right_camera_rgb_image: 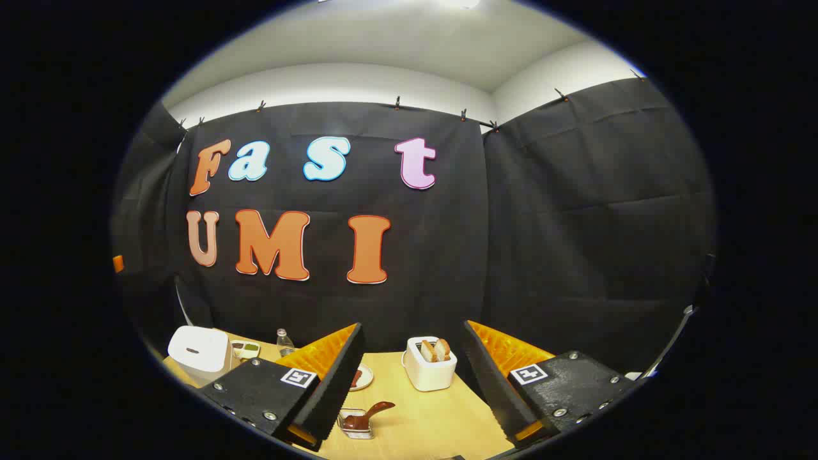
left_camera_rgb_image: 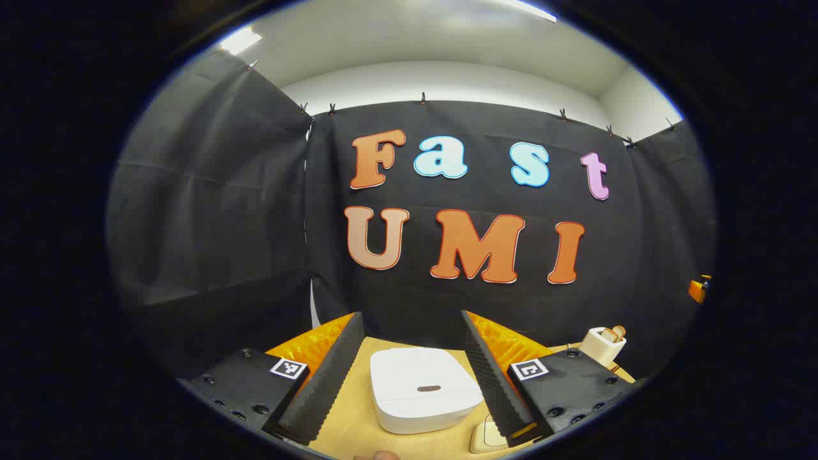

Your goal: Close the left gripper, press the button to open the rice cooker; take a wooden spoon from the chopstick holder with the right hand, scoop a spoonful of rice and pour it into the rice cooker, then put the wooden spoon back into the chopstick holder.

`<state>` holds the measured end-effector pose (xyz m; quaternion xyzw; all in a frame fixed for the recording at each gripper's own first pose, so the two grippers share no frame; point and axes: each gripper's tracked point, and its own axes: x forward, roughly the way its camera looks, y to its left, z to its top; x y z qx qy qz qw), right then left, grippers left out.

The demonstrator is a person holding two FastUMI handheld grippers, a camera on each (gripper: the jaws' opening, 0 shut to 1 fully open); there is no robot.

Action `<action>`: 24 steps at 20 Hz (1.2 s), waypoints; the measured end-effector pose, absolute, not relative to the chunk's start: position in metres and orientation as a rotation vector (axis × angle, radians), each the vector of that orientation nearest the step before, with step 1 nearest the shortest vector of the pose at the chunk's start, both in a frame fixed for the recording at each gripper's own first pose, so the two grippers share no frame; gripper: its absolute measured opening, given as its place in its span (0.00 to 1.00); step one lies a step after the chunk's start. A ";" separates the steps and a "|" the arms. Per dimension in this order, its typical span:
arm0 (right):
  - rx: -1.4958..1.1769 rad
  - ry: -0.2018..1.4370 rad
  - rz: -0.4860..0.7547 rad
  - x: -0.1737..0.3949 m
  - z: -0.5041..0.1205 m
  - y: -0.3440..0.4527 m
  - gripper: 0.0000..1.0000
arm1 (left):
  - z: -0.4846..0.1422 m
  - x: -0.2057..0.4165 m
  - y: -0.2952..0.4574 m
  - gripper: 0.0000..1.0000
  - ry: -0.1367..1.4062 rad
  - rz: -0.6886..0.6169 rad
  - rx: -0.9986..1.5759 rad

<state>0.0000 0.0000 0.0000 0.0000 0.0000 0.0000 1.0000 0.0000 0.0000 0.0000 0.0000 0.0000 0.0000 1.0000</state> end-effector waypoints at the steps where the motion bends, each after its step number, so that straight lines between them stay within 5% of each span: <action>1: -0.001 0.003 0.002 0.003 -0.001 -0.003 0.95 | -0.001 -0.003 -0.005 1.00 0.000 0.003 0.001; 24: 0.009 0.052 0.007 0.003 -0.014 -0.024 0.95 | 0.001 -0.015 -0.025 1.00 0.013 0.004 -0.014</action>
